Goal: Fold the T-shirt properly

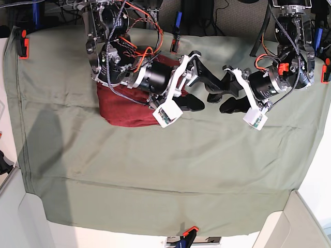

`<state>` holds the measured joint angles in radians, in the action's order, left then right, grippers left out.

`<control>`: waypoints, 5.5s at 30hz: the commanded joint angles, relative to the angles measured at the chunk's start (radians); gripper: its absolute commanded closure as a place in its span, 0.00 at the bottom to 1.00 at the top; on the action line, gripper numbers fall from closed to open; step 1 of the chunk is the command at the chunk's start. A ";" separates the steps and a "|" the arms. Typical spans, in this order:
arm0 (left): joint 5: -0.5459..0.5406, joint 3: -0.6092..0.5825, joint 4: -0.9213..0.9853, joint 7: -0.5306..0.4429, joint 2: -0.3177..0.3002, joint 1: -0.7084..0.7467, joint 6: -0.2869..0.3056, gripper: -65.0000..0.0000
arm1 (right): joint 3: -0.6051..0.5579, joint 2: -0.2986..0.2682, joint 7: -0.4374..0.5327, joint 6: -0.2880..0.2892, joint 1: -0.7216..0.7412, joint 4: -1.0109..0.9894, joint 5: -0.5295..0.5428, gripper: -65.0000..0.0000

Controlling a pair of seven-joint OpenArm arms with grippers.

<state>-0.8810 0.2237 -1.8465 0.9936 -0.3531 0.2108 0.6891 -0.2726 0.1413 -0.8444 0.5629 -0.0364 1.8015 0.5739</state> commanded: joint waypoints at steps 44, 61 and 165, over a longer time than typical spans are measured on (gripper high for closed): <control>0.477 -0.528 0.113 -0.255 -0.026 -0.039 0.009 0.96 | 0.416 -0.221 0.262 -0.016 0.332 -0.505 -0.189 1.00; 0.542 -0.526 0.258 -0.285 -0.153 -0.305 0.009 0.96 | 0.401 -0.230 0.261 -0.016 0.332 -0.505 -0.193 1.00; 0.412 -0.347 0.784 -0.344 0.115 -0.552 0.009 0.96 | 0.401 -0.211 0.155 -0.016 0.205 -0.508 -0.068 1.00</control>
<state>-0.4774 -0.1230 -1.0515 0.6441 -0.2363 -0.3233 0.7055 0.1284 -0.0662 -0.6922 0.5423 0.1535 1.2800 0.5011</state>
